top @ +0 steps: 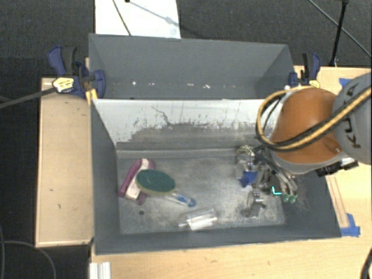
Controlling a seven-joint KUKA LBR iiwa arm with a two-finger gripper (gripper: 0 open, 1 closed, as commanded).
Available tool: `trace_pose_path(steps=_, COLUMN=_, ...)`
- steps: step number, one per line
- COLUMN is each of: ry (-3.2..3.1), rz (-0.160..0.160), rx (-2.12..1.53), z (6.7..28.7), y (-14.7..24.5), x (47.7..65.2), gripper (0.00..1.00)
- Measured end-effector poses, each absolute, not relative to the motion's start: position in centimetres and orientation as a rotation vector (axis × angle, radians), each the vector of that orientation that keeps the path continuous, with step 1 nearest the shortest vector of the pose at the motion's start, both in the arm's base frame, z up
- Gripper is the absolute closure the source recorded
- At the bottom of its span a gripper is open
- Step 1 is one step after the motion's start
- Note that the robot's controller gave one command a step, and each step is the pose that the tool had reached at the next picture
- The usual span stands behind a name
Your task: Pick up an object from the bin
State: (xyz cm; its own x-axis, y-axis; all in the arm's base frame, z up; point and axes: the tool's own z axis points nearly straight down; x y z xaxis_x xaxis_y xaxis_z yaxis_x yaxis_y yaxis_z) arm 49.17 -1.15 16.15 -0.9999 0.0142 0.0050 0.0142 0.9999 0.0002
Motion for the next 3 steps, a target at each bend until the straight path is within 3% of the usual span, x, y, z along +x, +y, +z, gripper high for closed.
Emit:
trace_pose_path(steps=1, ry=-3.146, rz=0.002, rx=0.160, z=8.0, y=-9.1, x=53.0, gripper=0.00)
trace_pose_path(steps=2, ry=-2.997, rz=0.005, rx=0.971, z=7.3, y=-8.9, x=56.4, gripper=0.00)
trace_pose_path(steps=3, ry=-2.916, rz=-0.012, rx=1.198, z=7.4, y=-13.6, x=58.7, gripper=0.00)
